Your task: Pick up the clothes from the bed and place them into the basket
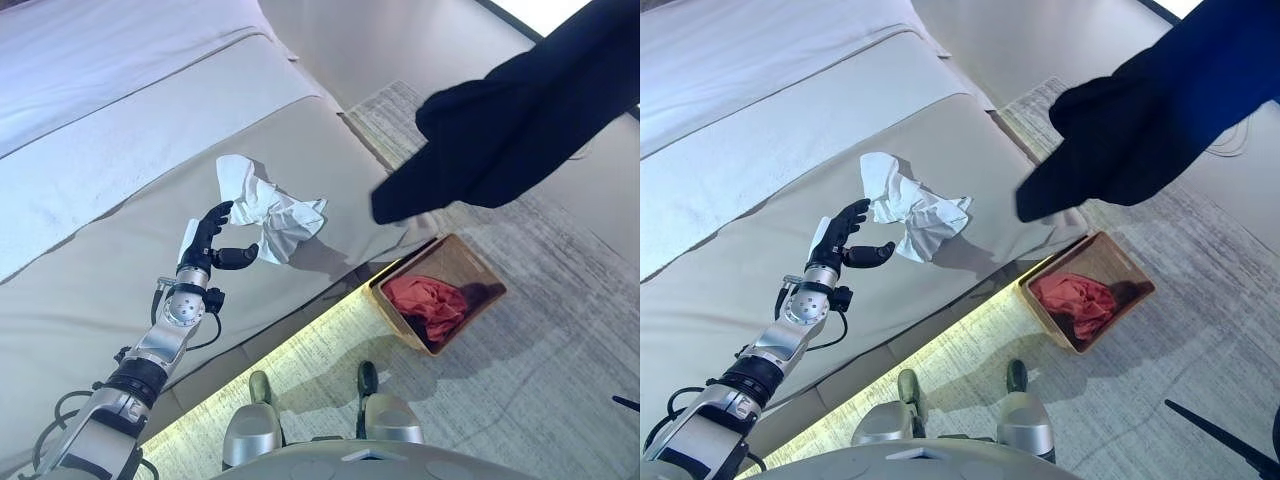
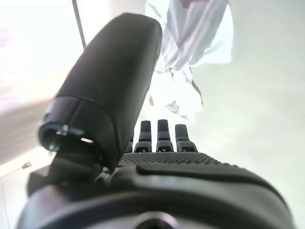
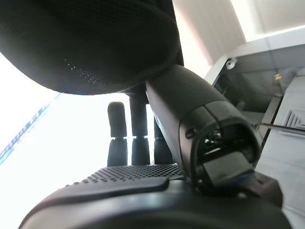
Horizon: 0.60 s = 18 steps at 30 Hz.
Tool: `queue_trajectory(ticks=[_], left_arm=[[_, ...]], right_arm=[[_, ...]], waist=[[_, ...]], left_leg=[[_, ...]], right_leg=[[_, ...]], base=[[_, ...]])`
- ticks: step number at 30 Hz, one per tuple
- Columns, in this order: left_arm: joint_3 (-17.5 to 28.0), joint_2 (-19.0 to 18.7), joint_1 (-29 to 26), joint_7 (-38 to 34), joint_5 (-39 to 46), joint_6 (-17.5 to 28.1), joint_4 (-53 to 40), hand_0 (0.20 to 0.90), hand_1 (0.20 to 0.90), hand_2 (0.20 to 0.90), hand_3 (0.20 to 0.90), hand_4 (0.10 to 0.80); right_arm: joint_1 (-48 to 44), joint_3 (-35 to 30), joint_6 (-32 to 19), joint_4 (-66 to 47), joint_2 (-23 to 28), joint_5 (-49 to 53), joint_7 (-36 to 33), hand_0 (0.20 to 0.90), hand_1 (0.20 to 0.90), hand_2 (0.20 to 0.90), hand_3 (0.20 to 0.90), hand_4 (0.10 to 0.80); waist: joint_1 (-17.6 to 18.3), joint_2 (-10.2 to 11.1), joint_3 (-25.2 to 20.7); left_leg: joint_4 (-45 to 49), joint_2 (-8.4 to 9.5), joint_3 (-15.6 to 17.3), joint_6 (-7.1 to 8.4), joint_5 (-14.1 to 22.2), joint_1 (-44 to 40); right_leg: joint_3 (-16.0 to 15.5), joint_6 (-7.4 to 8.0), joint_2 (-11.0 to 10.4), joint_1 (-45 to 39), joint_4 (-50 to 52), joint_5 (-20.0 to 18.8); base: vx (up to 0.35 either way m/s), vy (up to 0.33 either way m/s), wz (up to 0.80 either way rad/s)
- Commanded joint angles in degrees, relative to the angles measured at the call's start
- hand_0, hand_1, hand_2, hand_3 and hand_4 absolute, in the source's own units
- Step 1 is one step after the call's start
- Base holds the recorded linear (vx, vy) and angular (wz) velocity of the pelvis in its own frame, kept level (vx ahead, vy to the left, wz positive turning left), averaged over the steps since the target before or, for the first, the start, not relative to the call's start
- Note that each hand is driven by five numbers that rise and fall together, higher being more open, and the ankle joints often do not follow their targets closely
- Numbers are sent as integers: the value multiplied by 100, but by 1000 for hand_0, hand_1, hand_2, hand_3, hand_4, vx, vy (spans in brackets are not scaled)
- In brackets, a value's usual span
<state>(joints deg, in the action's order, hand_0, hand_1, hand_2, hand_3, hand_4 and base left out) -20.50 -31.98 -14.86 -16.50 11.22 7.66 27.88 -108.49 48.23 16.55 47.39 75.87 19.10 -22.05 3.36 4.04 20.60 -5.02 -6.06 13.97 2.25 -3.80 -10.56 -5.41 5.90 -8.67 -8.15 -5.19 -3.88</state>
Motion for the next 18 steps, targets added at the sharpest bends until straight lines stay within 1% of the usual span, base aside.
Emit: queue_trajectory(ticks=[1,4,7,13,18], left_arm=[[-338,-136,206,-111,-201,578,127,900,900,900,900,800],[-334,-140,178,-102,-195,570,152,900,900,900,900,800],[-295,-120,80,-62,-205,542,214,900,900,900,900,800],[-265,51,-139,-23,-329,525,447,900,900,900,900,800],[-253,74,-159,32,-364,509,483,900,900,900,900,800]], right_arm=[[-248,659,-354,53,-112,-179,-389,300,300,300,200,100],[-294,720,-317,65,-99,-174,-306,300,300,300,200,100],[-91,612,-263,24,-105,-148,8,300,300,300,200,100],[834,221,-357,-189,-296,-287,556,300,300,300,200,100],[1416,-82,-445,-295,-410,-557,905,300,300,300,200,100]], waist=[[37,152,-1820],[58,154,-1824],[81,148,-1809],[117,150,-1753],[124,140,-1745]], left_leg=[[2,-397,15,371,404,81],[2,-389,31,365,414,72],[2,-387,47,367,423,74],[2,-378,91,337,434,47],[2,-373,112,319,458,-17]], right_leg=[[-22,224,-234,214,253,65],[12,235,-231,226,250,54],[36,246,-232,255,264,47],[121,250,-242,305,283,28],[167,256,-251,278,262,13]], base=[[10,18,-11],[0,2,-1],[-11,8,-8],[-25,11,-10],[2,-1,-1]])
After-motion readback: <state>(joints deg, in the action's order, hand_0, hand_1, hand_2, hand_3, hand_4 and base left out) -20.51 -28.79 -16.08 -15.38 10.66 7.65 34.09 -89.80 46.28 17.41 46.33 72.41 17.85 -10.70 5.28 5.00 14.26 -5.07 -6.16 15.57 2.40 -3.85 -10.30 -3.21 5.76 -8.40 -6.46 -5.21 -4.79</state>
